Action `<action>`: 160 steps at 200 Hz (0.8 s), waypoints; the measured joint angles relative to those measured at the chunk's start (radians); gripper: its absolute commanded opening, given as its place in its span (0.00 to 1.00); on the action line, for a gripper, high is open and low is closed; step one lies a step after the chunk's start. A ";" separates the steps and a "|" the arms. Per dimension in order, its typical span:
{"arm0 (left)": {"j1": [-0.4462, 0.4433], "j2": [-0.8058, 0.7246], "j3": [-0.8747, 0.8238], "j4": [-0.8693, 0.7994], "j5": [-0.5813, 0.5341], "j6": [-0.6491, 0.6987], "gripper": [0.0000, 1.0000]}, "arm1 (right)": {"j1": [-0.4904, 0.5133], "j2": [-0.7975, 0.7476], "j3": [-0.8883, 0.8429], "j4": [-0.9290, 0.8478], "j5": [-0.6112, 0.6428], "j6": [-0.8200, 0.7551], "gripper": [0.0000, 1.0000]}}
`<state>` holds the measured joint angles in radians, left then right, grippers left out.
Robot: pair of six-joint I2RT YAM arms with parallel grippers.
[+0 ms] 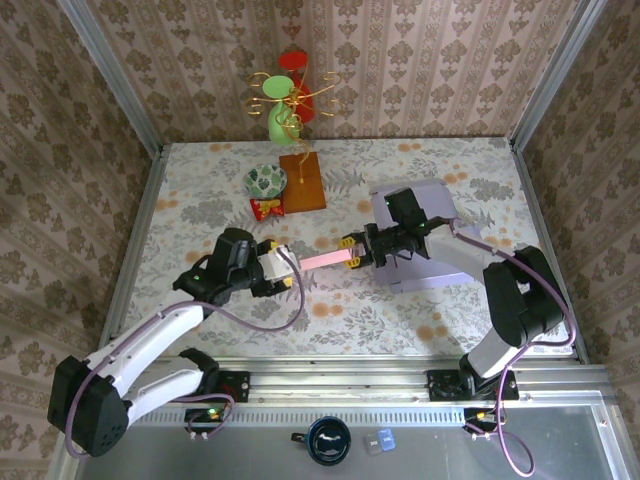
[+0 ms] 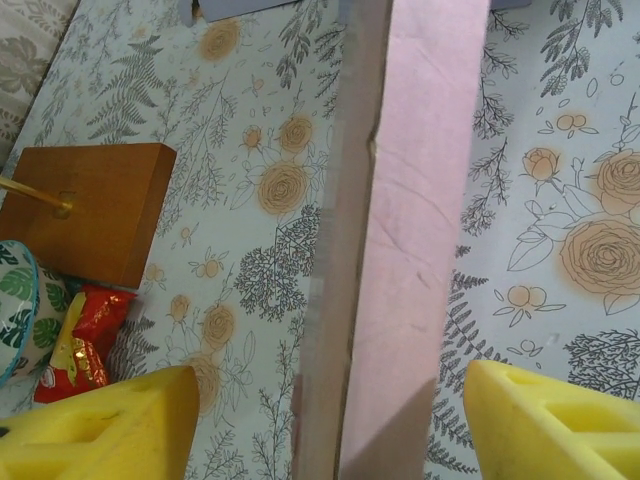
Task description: Fold the paper box
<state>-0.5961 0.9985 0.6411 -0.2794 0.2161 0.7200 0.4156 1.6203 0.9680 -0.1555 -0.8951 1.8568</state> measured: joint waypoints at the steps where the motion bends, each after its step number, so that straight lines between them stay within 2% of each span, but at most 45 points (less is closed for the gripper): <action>1: 0.000 0.001 0.000 0.000 0.000 0.000 0.69 | 0.001 0.000 0.000 0.001 0.000 0.002 0.31; 53: -0.012 0.093 0.012 0.003 0.053 0.018 0.59 | 0.010 0.026 -0.018 0.056 -0.037 0.061 0.32; 81: -0.012 0.152 0.053 0.001 0.083 0.025 0.53 | -0.001 0.066 -0.018 0.086 -0.078 0.062 0.37; 109: -0.012 0.213 0.099 -0.006 0.106 0.024 0.35 | -0.024 0.103 -0.017 0.095 -0.085 0.059 0.47; 137: -0.011 0.274 0.155 -0.031 0.116 0.029 0.35 | -0.053 0.140 -0.013 0.085 -0.084 0.051 0.57; 160: -0.005 0.306 0.183 -0.035 0.117 0.021 0.35 | -0.072 0.164 0.009 0.083 -0.083 0.050 0.61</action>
<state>-0.6006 1.3048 0.8238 -0.3141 0.3336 0.7406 0.3435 1.7840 0.9771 -0.0723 -0.9779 1.9064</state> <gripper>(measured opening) 0.350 0.597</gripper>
